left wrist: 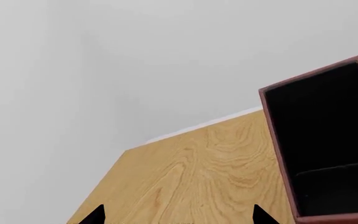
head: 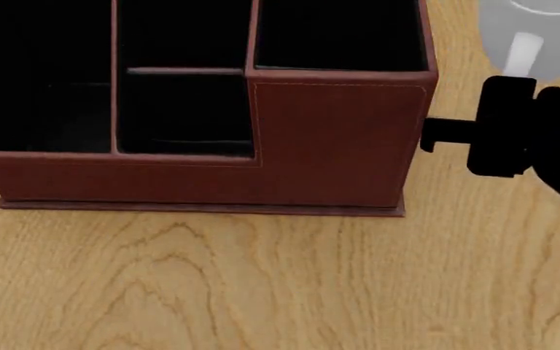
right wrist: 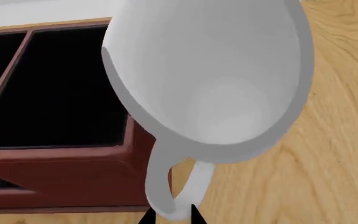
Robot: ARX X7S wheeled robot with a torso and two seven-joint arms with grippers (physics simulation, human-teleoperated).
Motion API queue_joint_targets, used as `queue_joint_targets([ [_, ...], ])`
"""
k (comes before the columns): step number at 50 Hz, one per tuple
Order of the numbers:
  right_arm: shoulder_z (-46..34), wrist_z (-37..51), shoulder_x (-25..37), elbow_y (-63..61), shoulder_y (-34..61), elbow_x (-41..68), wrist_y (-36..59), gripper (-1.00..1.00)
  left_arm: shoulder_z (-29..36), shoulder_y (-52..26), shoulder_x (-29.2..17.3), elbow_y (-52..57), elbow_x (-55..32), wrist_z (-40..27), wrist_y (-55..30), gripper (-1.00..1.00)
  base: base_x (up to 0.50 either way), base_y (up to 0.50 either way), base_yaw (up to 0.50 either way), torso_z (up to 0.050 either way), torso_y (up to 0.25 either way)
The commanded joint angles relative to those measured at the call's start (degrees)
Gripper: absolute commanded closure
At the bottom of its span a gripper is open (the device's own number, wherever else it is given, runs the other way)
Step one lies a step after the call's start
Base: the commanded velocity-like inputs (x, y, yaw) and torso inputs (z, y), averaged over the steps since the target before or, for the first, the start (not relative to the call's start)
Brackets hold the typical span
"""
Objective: Pick up the white mug and place it to the right of the caddy.
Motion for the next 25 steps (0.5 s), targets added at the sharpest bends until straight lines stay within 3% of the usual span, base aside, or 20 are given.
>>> queue_joint_targets([
  [1,-0.71,-4.25,-0.53,3.99,-3.28,-4.84,-1.51,1.0,0.78,-0.53,0.0,0.02,0.1,-0.24,-0.32,-1.0,0.0,0.0,0.0,0.0,0.0],
  [25,-4.28,-12.95,-6.05,16.32,-8.07,-12.85,-3.61,1.0,2.97,-3.51,-0.54,0.16,-0.78,-1.43,-1.78,-1.0,0.0,0.0,0.0,0.0,0.001],
])
